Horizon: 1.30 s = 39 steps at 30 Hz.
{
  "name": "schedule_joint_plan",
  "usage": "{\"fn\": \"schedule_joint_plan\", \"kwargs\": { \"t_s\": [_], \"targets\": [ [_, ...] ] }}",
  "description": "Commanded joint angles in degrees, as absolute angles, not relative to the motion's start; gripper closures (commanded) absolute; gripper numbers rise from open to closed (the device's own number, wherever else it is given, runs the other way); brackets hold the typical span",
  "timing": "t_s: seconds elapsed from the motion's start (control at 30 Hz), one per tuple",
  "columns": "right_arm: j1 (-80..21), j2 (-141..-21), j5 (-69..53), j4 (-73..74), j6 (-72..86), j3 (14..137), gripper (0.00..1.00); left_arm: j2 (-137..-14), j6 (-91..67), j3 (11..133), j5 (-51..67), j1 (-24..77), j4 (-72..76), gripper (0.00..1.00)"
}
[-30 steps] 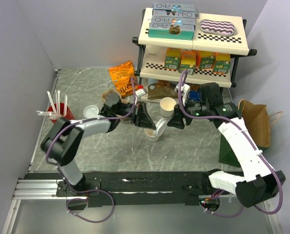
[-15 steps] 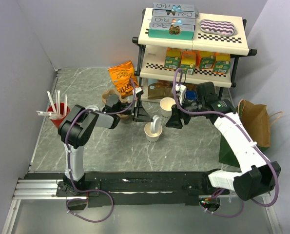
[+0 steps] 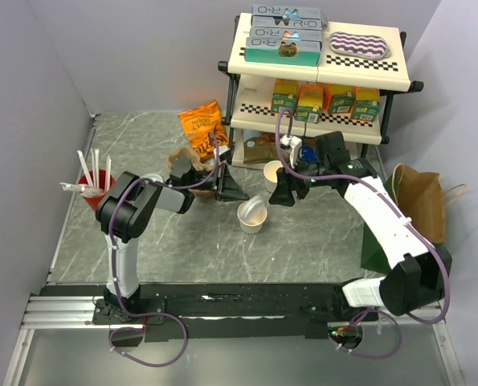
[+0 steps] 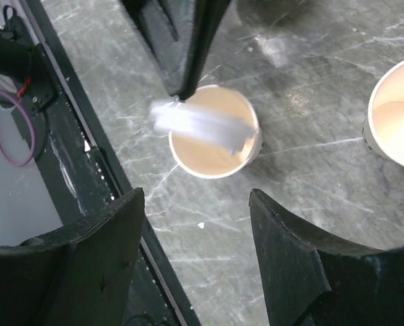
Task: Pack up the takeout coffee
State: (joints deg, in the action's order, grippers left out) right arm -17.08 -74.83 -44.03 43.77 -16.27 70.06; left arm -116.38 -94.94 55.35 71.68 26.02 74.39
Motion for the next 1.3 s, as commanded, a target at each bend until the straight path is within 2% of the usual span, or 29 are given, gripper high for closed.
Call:
{"fn": "schedule_joint_plan", "kwargs": {
  "t_s": [0.0, 0.23, 0.37, 0.5, 0.57, 0.6, 0.63, 0.67, 0.7, 0.77, 0.93, 1.07, 1.27],
  "targets": [
    [-17.93, -76.9, -43.59, 39.82, -15.21, 70.57, 0.3, -115.49, -90.54, 53.88, 71.72, 25.05, 97.3, 0.8],
    [-19.6, -78.4, -43.15, 38.32, -15.29, 70.23, 0.29, -114.26, -86.93, 53.09, 72.16, 24.17, 92.99, 0.78],
    [-20.57, -76.56, -42.71, 39.03, -20.55, 68.56, 0.27, -112.94, -86.31, 53.88, 74.17, 23.91, 94.22, 0.72],
    [-20.74, -71.12, -41.05, 37.8, -29.33, 64.35, 0.31, -108.29, -74.93, 52.39, 76.46, 22.94, 85.28, 0.69],
    [-20.65, -68.13, -39.99, 39.01, -31.89, 63.02, 0.32, -103.47, -65.97, 52.03, 76.99, 22.41, 70.2, 0.68],
    [-21.18, -67.07, -39.99, 40.24, -37.12, 61.8, 0.34, -101.45, -50.26, 52.81, 76.47, 22.41, 59.61, 0.68],
    [-22.23, -64.71, -39.03, 41.56, -39.96, 60.66, 0.35, -96.73, -38.35, 54.56, 74.46, 22.33, 30.96, 0.68],
    [-23.37, -63.12, -37.54, 43.4, -42.51, 59.17, 0.36, -94.85, -24.57, 57.45, 67.92, 22.59, 12.32, 0.66],
    [-24.42, -61.37, -36.57, 43.94, -47.76, 55.84, 0.38, -93.96, -5.38, 63.31, 64.89, 23.37, 2.99, 0.64],
    [-28.9, -56.18, -33.41, 44.38, -51.92, 52.22, 0.39, -93.6, 3.4, 66.87, 55.53, 25.48, -12.93, 0.62],
    [-36.99, -50.8, -30.5, 44.39, -58.79, 43.95, 0.43, -87.2, 0.35, 62.94, 49.84, 23.12, -11.6, 0.55],
    [-37.18, -52.29, -29.01, 44.3, -58.89, 42.19, 0.45, -82.28, 1.4, 60.91, 45.18, 22.59, -13.53, 0.52],
    [-38.22, -51.69, -32.07, 53.33, -65.01, 41.32, 0.47, -78.93, 4.04, 60.73, 42.45, 20.39, -18.01, 0.49]
  ]
}}
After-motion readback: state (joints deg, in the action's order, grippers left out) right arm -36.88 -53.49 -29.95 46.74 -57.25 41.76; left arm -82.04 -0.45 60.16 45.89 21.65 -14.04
